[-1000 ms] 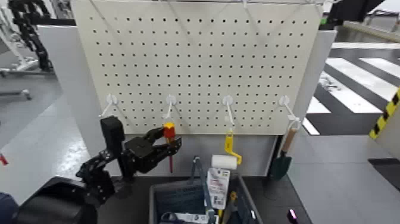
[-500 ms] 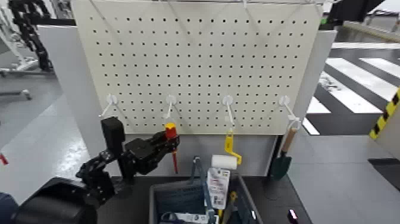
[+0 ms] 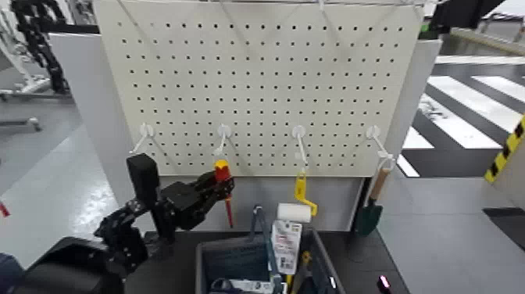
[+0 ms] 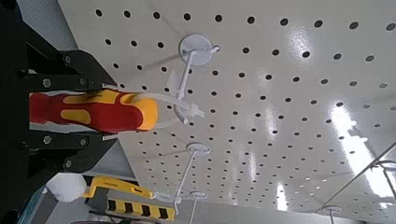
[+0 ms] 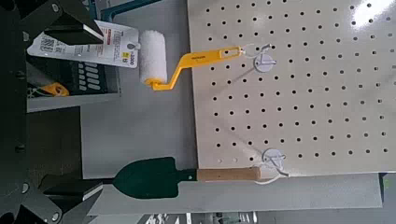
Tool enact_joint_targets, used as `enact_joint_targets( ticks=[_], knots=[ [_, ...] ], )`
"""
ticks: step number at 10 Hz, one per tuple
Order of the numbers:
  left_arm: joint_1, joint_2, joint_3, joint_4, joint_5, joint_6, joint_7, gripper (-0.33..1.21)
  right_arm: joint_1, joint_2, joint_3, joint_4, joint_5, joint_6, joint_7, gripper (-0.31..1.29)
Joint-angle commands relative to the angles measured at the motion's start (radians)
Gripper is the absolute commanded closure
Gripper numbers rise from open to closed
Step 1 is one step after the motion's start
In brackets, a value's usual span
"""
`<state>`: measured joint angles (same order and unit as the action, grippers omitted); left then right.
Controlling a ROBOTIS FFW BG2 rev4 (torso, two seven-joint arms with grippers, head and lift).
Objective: Put the red screwdriver into the crate.
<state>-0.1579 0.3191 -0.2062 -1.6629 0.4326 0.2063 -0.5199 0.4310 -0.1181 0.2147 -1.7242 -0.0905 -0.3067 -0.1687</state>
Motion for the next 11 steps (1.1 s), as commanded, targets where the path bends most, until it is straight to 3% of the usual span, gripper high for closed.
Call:
enact_joint_targets(
  ticks=[1, 6, 8, 11],
  knots=[
    [0.054, -0.026, 0.039, -0.077, -0.002, 0.039, 0.003, 1.13, 0.0, 0.002, 0.0, 0.0, -0.001, 0.004, 0.0, 0.19],
    [0.141, -0.048, 0.134, -0.25, -0.005, 0.194, 0.001, 1.13, 0.0, 0.005, 0.002, 0.0, -0.001, 0.008, 0.0, 0.19],
    [0.182, -0.066, 0.175, -0.268, 0.014, 0.257, -0.023, 1.13, 0.0, 0.005, 0.0, 0.0, -0.001, 0.008, 0.0, 0.19],
    [0.216, -0.075, 0.191, -0.255, 0.048, 0.291, -0.051, 1.13, 0.002, 0.006, 0.0, 0.0, -0.001, 0.008, 0.0, 0.19]
  ],
)
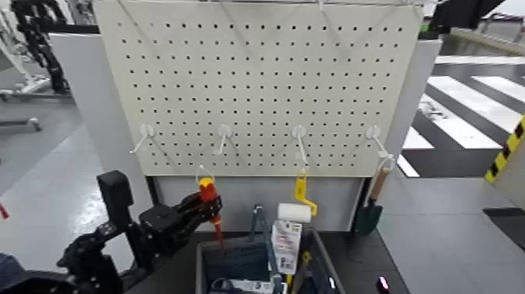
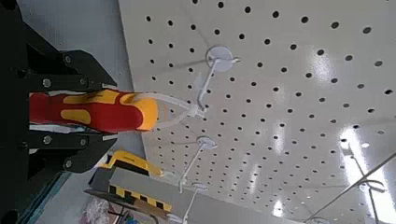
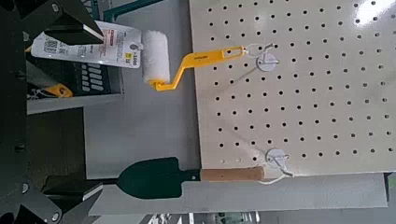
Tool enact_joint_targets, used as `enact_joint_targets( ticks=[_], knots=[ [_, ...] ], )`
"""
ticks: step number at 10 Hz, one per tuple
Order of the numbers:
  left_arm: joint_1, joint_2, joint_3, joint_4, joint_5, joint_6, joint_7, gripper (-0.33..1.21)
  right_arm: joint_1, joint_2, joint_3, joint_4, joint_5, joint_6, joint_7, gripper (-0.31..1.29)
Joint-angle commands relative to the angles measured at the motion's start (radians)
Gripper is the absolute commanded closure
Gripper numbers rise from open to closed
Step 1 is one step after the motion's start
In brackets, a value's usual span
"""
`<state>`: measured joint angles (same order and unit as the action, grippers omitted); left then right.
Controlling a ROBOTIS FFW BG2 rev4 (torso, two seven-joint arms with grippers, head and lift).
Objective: Put the red screwdriver into the crate.
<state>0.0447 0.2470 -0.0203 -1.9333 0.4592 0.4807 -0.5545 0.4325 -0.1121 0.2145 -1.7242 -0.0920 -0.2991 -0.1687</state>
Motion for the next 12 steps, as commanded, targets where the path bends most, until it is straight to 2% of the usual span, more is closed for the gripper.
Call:
enact_joint_targets(
  ticks=[1, 5, 8, 12],
  knots=[
    [0.018, -0.006, 0.002, 0.034, 0.03, 0.019, -0.022, 1.13, 0.0, 0.0, 0.0, 0.0, 0.0, 0.0, 0.0, 0.19],
    [0.015, -0.008, -0.038, 0.172, 0.093, 0.009, -0.067, 1.13, -0.001, 0.0, 0.002, 0.0, -0.002, 0.001, 0.002, 0.19],
    [-0.049, 0.003, -0.113, 0.287, 0.108, 0.007, -0.097, 1.13, -0.001, 0.002, 0.003, 0.003, -0.008, 0.0, 0.002, 0.19],
    [-0.088, 0.008, -0.168, 0.375, 0.179, 0.058, -0.1, 1.11, -0.001, 0.003, 0.003, 0.008, -0.012, -0.006, 0.002, 0.19]
  ],
)
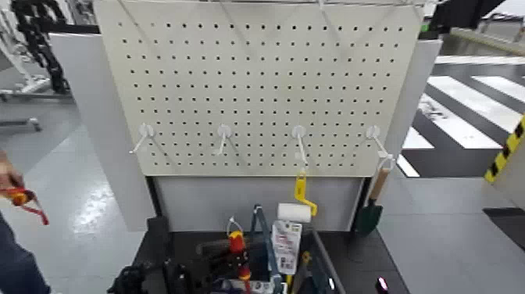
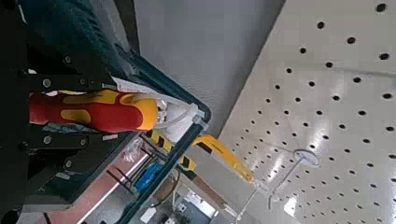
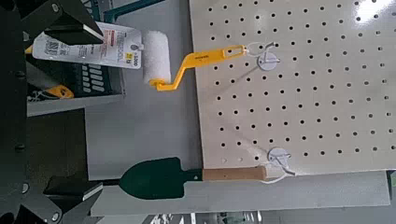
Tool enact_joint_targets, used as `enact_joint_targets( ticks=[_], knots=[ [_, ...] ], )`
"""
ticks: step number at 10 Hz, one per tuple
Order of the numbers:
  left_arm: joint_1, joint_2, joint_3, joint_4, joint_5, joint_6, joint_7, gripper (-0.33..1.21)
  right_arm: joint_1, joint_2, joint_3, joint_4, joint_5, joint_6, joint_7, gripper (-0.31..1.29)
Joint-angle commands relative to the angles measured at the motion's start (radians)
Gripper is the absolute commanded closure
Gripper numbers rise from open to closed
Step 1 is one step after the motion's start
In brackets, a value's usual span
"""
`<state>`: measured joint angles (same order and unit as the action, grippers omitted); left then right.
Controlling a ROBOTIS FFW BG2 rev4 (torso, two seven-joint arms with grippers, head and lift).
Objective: Put the red screwdriver into the crate.
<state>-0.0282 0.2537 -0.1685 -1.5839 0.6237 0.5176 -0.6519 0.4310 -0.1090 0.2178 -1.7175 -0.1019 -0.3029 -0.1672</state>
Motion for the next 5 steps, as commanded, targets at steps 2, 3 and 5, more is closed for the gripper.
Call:
enact_joint_targets(
  ticks=[2, 3, 5],
  knots=[
    [-0.027, 0.004, -0.032, 0.042, 0.036, 0.025, -0.006, 0.84, -0.001, 0.0, 0.0, 0.004, -0.004, -0.005, 0.0, 0.19],
    [-0.029, 0.007, -0.035, 0.041, 0.04, 0.013, -0.008, 0.43, -0.001, -0.001, 0.0, 0.002, -0.004, -0.005, 0.002, 0.19],
    [-0.027, 0.009, -0.026, 0.035, 0.054, -0.007, -0.006, 0.09, -0.001, -0.001, 0.0, 0.004, -0.007, -0.01, 0.002, 0.19]
  ],
)
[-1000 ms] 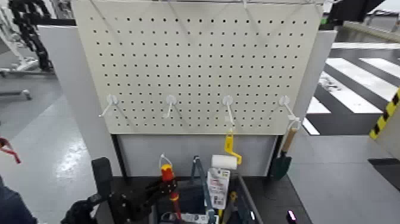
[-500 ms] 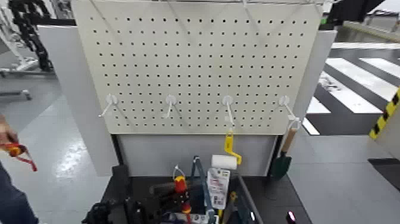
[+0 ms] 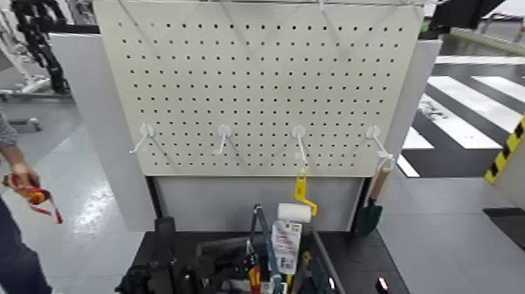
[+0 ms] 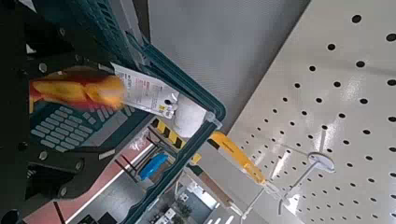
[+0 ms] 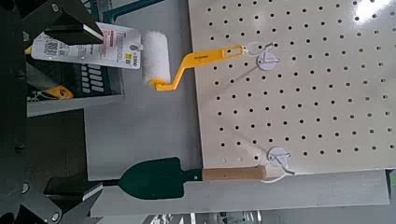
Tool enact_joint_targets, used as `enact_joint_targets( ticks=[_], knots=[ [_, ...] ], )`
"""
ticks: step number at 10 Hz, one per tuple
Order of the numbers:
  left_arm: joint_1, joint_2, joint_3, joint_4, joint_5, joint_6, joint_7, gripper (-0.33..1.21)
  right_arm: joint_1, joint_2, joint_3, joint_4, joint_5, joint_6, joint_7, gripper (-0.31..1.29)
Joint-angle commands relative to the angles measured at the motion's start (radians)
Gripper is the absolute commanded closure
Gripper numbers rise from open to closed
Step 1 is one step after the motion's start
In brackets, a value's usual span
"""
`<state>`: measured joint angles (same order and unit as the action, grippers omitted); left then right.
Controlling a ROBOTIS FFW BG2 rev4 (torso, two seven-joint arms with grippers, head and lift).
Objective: Put the red screwdriver into the crate.
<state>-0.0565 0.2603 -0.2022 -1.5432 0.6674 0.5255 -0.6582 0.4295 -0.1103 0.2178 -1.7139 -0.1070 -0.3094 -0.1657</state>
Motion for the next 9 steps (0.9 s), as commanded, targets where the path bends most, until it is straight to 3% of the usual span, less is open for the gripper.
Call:
enact_joint_targets(
  ticks=[1, 6, 9],
  knots=[
    [0.004, 0.004, 0.02, -0.015, 0.008, -0.024, 0.0, 0.09, 0.0, -0.002, -0.002, 0.002, -0.003, -0.004, 0.0, 0.2],
    [0.04, 0.002, 0.069, -0.146, -0.167, -0.153, 0.037, 0.09, -0.002, -0.003, -0.002, 0.003, -0.005, -0.005, 0.0, 0.19],
    [0.155, -0.033, 0.106, -0.244, -0.328, -0.318, 0.236, 0.1, 0.002, -0.003, -0.005, 0.0, -0.005, -0.007, 0.0, 0.2]
  ],
)
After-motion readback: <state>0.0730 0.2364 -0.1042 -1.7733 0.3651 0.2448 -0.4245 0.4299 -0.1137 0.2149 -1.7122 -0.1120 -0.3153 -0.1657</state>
